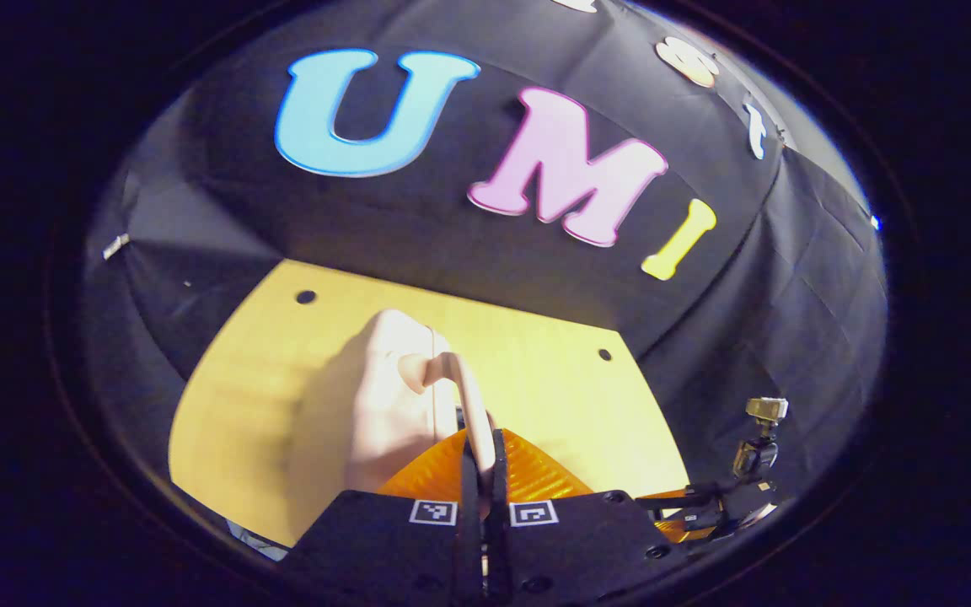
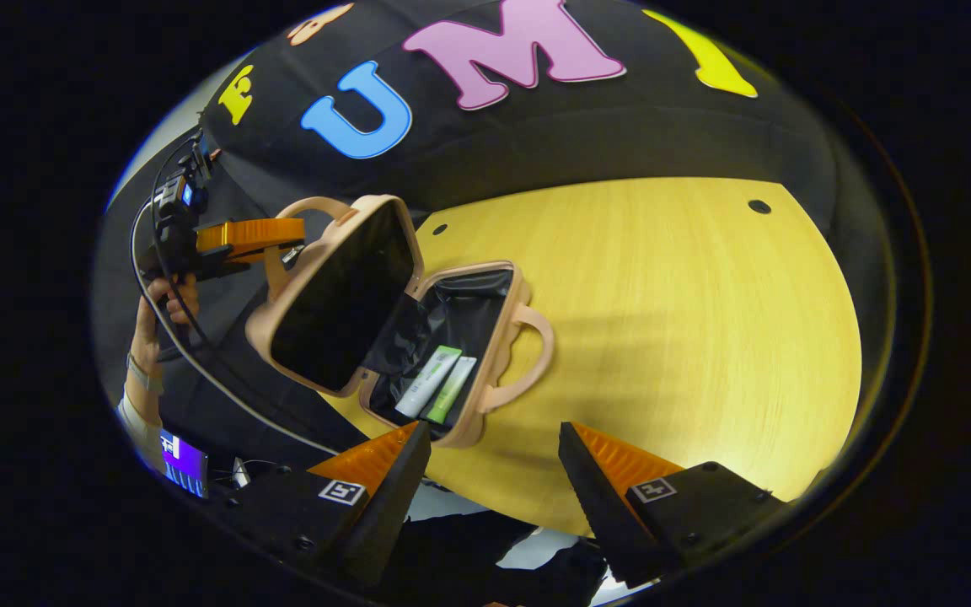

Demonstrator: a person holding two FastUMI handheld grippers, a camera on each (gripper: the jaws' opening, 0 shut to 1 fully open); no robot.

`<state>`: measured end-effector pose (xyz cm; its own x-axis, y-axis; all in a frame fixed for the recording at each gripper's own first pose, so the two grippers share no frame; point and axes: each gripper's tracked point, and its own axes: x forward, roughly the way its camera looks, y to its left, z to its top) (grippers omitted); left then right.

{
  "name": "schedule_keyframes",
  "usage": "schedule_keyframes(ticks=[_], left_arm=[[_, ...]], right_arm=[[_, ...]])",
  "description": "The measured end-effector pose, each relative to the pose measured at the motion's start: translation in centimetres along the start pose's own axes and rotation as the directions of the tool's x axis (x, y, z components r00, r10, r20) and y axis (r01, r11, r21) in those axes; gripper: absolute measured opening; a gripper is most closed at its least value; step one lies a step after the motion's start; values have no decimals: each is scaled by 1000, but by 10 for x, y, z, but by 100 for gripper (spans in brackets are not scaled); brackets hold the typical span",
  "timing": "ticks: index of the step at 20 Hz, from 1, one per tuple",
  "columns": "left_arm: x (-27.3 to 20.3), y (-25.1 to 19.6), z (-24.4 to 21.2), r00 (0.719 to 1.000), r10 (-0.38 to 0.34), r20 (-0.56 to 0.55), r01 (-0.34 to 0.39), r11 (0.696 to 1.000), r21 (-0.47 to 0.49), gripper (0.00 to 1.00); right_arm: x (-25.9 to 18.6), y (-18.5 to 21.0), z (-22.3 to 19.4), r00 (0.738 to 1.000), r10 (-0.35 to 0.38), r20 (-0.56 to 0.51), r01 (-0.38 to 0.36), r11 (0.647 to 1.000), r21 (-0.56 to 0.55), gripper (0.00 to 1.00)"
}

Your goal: First open the suitcase, pack the skin care products into it, and then close the suitcase.

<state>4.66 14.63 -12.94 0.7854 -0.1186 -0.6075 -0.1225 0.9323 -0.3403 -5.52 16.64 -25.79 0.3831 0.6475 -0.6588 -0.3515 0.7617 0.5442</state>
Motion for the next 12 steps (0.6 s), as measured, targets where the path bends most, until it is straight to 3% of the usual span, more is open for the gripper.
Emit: schedule_keyframes(ticks=[1,4,9,11,12], left_arm=[[24,-16,-27,998,-7,-56,8,1000,21,8],[87,-24,-85,981,66,-184,-44,992,121,8],[115,-26,-119,956,159,-247,-107,972,209,12],[124,-26,-133,943,212,-256,-133,947,292,16],[123,-29,-134,940,230,-252,-144,937,318,27]], right_arm=[[-7,-6,-3,1000,2,4,-2,1000,13,98],[-23,-32,-8,999,-39,17,39,999,11,98],[-41,-65,-12,990,-123,75,121,992,24,97],[-46,-66,-11,988,-122,97,120,992,34,98],[-47,-67,-10,987,-120,105,117,993,35,97]])
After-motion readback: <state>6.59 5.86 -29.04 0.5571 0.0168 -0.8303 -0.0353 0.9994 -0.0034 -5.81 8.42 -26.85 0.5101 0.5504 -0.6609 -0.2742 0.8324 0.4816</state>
